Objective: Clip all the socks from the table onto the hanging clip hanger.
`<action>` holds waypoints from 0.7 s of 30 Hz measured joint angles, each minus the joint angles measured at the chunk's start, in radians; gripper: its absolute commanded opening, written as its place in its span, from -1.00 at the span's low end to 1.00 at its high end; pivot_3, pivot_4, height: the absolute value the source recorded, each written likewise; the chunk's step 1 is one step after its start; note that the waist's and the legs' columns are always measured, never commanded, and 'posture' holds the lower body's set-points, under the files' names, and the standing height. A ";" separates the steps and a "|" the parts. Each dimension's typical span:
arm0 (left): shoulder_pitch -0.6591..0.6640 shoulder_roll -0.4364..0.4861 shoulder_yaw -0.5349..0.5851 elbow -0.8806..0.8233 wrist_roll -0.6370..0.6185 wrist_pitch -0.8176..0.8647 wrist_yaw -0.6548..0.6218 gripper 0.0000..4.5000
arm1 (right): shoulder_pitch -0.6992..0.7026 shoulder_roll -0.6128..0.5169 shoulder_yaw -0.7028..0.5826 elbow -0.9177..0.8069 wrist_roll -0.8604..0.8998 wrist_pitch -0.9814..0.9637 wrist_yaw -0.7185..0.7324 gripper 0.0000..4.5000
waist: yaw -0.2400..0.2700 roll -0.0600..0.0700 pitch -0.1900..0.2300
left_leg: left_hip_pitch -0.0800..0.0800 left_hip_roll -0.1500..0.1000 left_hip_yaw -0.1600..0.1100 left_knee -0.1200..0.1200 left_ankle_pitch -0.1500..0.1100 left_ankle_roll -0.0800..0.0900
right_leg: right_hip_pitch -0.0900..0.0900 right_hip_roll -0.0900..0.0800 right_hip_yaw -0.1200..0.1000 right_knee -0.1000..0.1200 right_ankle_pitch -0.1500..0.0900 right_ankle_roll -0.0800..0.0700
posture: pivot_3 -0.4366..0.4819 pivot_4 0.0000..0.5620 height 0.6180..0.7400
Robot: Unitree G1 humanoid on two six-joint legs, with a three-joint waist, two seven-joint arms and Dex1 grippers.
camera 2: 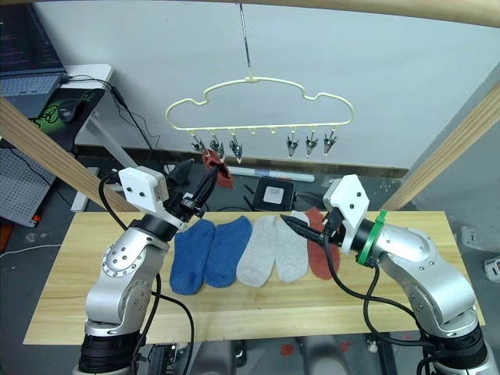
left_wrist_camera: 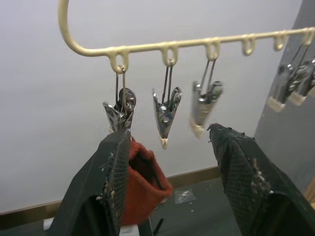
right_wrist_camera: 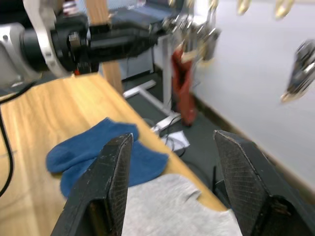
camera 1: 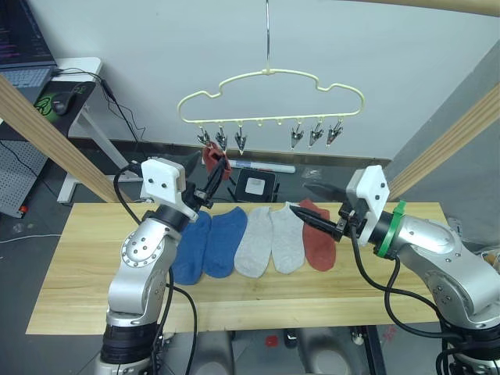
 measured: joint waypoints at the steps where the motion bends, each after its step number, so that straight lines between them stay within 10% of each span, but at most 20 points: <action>1: -0.005 -0.008 -0.003 0.008 0.004 -0.005 0.000 0.21 | -0.004 0.000 -0.002 0.000 -0.003 -0.012 -0.001 0.22 | 0.000 0.000 0.000 | 0.000 0.000 0.000 0.000 0.000 0.000 | 0.000 0.000 0.000 0.000 0.000 0.000 | -0.40 0.04 1.00; 21: -0.136 -0.102 -0.018 0.201 0.069 -0.114 0.022 0.21 | -0.013 -0.011 -0.005 -0.013 -0.021 -0.030 -0.023 0.22 | -0.006 0.000 0.000 | 0.000 0.000 0.000 0.000 0.000 0.000 | 0.000 0.000 0.000 0.000 0.000 0.000 | -0.45 0.05 1.00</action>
